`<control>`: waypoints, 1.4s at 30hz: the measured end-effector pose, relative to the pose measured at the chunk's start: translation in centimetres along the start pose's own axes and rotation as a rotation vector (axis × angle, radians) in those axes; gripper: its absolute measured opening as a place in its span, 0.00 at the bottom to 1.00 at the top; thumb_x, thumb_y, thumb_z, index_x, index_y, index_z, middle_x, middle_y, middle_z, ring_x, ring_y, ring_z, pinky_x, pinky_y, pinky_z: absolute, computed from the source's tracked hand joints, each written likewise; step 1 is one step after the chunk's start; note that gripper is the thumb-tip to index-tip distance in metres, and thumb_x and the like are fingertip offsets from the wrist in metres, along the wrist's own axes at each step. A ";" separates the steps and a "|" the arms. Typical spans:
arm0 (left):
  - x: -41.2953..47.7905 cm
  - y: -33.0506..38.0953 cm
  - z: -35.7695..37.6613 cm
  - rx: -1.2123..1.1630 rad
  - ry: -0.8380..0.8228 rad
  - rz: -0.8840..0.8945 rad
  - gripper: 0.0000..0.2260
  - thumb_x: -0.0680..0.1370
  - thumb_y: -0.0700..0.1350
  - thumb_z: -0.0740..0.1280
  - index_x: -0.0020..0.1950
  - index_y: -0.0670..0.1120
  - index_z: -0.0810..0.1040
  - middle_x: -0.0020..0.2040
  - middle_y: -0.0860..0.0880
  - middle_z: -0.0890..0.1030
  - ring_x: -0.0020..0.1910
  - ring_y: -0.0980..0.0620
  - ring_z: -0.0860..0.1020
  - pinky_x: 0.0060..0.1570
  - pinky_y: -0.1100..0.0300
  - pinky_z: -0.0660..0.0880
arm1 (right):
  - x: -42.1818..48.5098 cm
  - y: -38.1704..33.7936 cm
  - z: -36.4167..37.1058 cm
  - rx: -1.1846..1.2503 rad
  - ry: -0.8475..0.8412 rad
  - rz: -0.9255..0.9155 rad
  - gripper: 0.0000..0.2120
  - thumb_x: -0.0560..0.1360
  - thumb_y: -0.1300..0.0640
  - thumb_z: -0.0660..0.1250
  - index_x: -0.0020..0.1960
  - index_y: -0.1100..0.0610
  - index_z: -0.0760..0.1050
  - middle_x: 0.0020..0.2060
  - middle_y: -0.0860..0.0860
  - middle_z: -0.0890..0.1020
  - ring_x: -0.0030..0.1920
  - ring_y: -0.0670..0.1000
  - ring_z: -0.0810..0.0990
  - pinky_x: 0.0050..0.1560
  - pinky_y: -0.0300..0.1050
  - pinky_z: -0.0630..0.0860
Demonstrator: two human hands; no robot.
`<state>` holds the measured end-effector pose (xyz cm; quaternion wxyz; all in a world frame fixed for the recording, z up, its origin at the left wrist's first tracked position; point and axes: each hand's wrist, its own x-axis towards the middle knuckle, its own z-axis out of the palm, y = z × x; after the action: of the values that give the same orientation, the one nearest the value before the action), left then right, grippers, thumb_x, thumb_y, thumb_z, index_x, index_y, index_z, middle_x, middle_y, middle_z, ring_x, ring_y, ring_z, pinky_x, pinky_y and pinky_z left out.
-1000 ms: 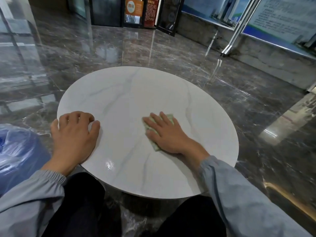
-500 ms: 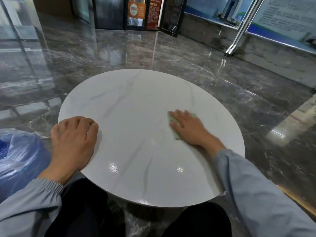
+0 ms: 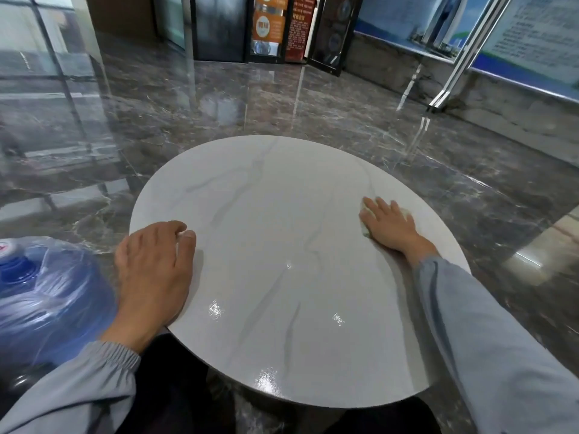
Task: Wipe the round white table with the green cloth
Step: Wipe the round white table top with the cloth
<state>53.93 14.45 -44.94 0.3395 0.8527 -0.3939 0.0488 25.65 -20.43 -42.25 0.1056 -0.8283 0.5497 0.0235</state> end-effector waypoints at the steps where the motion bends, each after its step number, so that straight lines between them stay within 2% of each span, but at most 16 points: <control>1: 0.0 -0.1 0.1 -0.014 0.011 -0.009 0.24 0.83 0.56 0.50 0.63 0.45 0.79 0.60 0.43 0.81 0.63 0.37 0.75 0.66 0.38 0.67 | -0.9 -3.3 0.6 -0.014 -0.010 -0.115 0.27 0.85 0.36 0.45 0.83 0.36 0.47 0.84 0.43 0.47 0.84 0.53 0.42 0.79 0.65 0.41; 5: -0.4 -0.3 0.4 -0.146 0.112 -0.086 0.25 0.83 0.57 0.51 0.70 0.46 0.77 0.68 0.43 0.77 0.69 0.40 0.71 0.72 0.42 0.65 | -8.4 -15.6 3.7 -0.112 -0.067 -0.606 0.27 0.86 0.37 0.46 0.83 0.35 0.46 0.84 0.42 0.47 0.84 0.50 0.40 0.80 0.61 0.40; 6: -0.5 -0.5 0.4 -0.185 0.124 -0.069 0.25 0.84 0.57 0.50 0.70 0.46 0.76 0.67 0.44 0.77 0.69 0.41 0.71 0.73 0.46 0.64 | -11.1 -17.7 4.6 -0.125 -0.091 -0.722 0.27 0.85 0.36 0.46 0.83 0.35 0.46 0.84 0.42 0.46 0.84 0.50 0.39 0.80 0.60 0.38; 8: -0.8 -0.9 0.4 -0.291 0.148 -0.032 0.23 0.85 0.56 0.48 0.70 0.46 0.75 0.64 0.49 0.75 0.67 0.49 0.69 0.73 0.62 0.58 | -16.0 -20.4 6.2 -0.145 -0.106 -0.911 0.28 0.85 0.35 0.46 0.83 0.36 0.45 0.84 0.42 0.45 0.83 0.50 0.37 0.79 0.58 0.32; 10: -0.9 -1.0 0.2 -0.376 0.171 -0.050 0.22 0.86 0.57 0.46 0.69 0.50 0.74 0.63 0.56 0.72 0.65 0.58 0.65 0.68 0.74 0.52 | -19.1 -21.0 7.2 -0.144 -0.106 -0.990 0.28 0.85 0.35 0.45 0.83 0.37 0.45 0.84 0.42 0.44 0.83 0.49 0.36 0.79 0.58 0.30; 11: -0.9 -0.9 0.2 -0.398 0.171 -0.059 0.22 0.86 0.58 0.46 0.69 0.51 0.73 0.63 0.57 0.72 0.65 0.60 0.64 0.68 0.74 0.52 | -19.6 -20.9 7.3 -0.128 -0.115 -0.997 0.28 0.85 0.35 0.45 0.83 0.36 0.46 0.84 0.42 0.45 0.83 0.48 0.35 0.79 0.56 0.30; 13: -1.0 -0.7 0.2 -0.414 0.166 -0.058 0.22 0.86 0.59 0.45 0.69 0.53 0.73 0.63 0.58 0.72 0.66 0.59 0.65 0.69 0.66 0.55 | -18.8 -20.5 7.1 -0.096 -0.128 -1.008 0.28 0.84 0.33 0.46 0.83 0.34 0.45 0.84 0.40 0.46 0.83 0.46 0.37 0.79 0.53 0.31; 16: -0.9 -1.0 0.3 -0.416 0.184 -0.049 0.23 0.86 0.59 0.46 0.68 0.51 0.74 0.61 0.58 0.71 0.64 0.56 0.66 0.69 0.63 0.57 | -13.6 -19.3 5.9 -0.091 -0.103 -0.882 0.28 0.83 0.32 0.47 0.82 0.31 0.45 0.84 0.39 0.49 0.83 0.47 0.42 0.80 0.53 0.38; 21: -0.9 -1.0 0.5 -0.307 0.131 -0.013 0.22 0.86 0.56 0.46 0.65 0.48 0.75 0.58 0.55 0.70 0.59 0.54 0.65 0.66 0.58 0.58 | -2.0 -9.7 2.8 -0.091 -0.011 -0.372 0.28 0.84 0.33 0.47 0.83 0.35 0.48 0.84 0.44 0.50 0.84 0.55 0.47 0.81 0.59 0.47; 25: -0.8 -1.2 0.4 -0.131 0.053 0.055 0.25 0.86 0.52 0.45 0.68 0.42 0.76 0.62 0.43 0.75 0.64 0.39 0.71 0.69 0.45 0.63 | 1.6 0.7 0.1 -0.020 0.025 -0.006 0.29 0.83 0.32 0.45 0.83 0.37 0.50 0.84 0.45 0.51 0.84 0.57 0.49 0.80 0.63 0.48; 27: -0.6 -0.8 -0.1 -0.104 0.024 -0.018 0.26 0.84 0.53 0.46 0.67 0.43 0.77 0.64 0.41 0.77 0.66 0.38 0.71 0.69 0.42 0.64 | 1.8 4.5 -0.9 0.002 0.051 0.096 0.29 0.84 0.34 0.45 0.83 0.40 0.53 0.84 0.48 0.55 0.83 0.58 0.52 0.79 0.64 0.49; 30: -1.2 0.1 -0.3 0.005 -0.018 0.014 0.23 0.85 0.49 0.48 0.65 0.40 0.77 0.59 0.39 0.77 0.61 0.35 0.73 0.64 0.37 0.66 | 2.1 7.9 -1.6 0.008 0.079 0.177 0.27 0.82 0.36 0.43 0.77 0.44 0.61 0.80 0.51 0.62 0.79 0.57 0.57 0.76 0.64 0.51; 32: -1.3 -0.2 -0.2 0.024 -0.042 0.021 0.19 0.85 0.45 0.51 0.64 0.39 0.78 0.57 0.40 0.77 0.57 0.35 0.74 0.60 0.36 0.67 | 2.7 8.5 -1.7 0.030 0.069 0.244 0.26 0.81 0.36 0.44 0.75 0.41 0.61 0.81 0.49 0.60 0.81 0.58 0.54 0.74 0.69 0.50; 36: -0.7 -0.4 -0.2 0.001 -0.028 0.017 0.20 0.86 0.49 0.48 0.62 0.45 0.77 0.55 0.48 0.75 0.58 0.40 0.73 0.64 0.38 0.66 | 4.7 6.3 -1.9 0.019 0.029 0.245 0.28 0.81 0.38 0.43 0.80 0.39 0.54 0.84 0.45 0.51 0.83 0.58 0.45 0.76 0.73 0.45; 40: -0.7 -0.4 -0.2 -0.066 0.018 0.068 0.23 0.87 0.53 0.45 0.64 0.45 0.76 0.56 0.50 0.74 0.62 0.41 0.73 0.67 0.38 0.65 | 5.5 -2.2 -0.9 -0.017 0.013 -0.001 0.27 0.85 0.38 0.44 0.83 0.39 0.50 0.84 0.44 0.50 0.84 0.56 0.46 0.79 0.66 0.44; 42: -0.8 -0.4 -0.1 -0.157 0.050 0.044 0.24 0.87 0.57 0.44 0.65 0.49 0.75 0.58 0.55 0.71 0.64 0.44 0.71 0.70 0.41 0.63 | 4.2 -8.5 0.0 -0.060 -0.005 -0.196 0.26 0.87 0.40 0.46 0.84 0.39 0.49 0.85 0.45 0.50 0.84 0.56 0.46 0.80 0.64 0.45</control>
<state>53.67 15.26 -45.33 0.4141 0.8130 -0.4067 0.0464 35.11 -21.01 -41.61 0.0839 -0.8808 0.4649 0.0314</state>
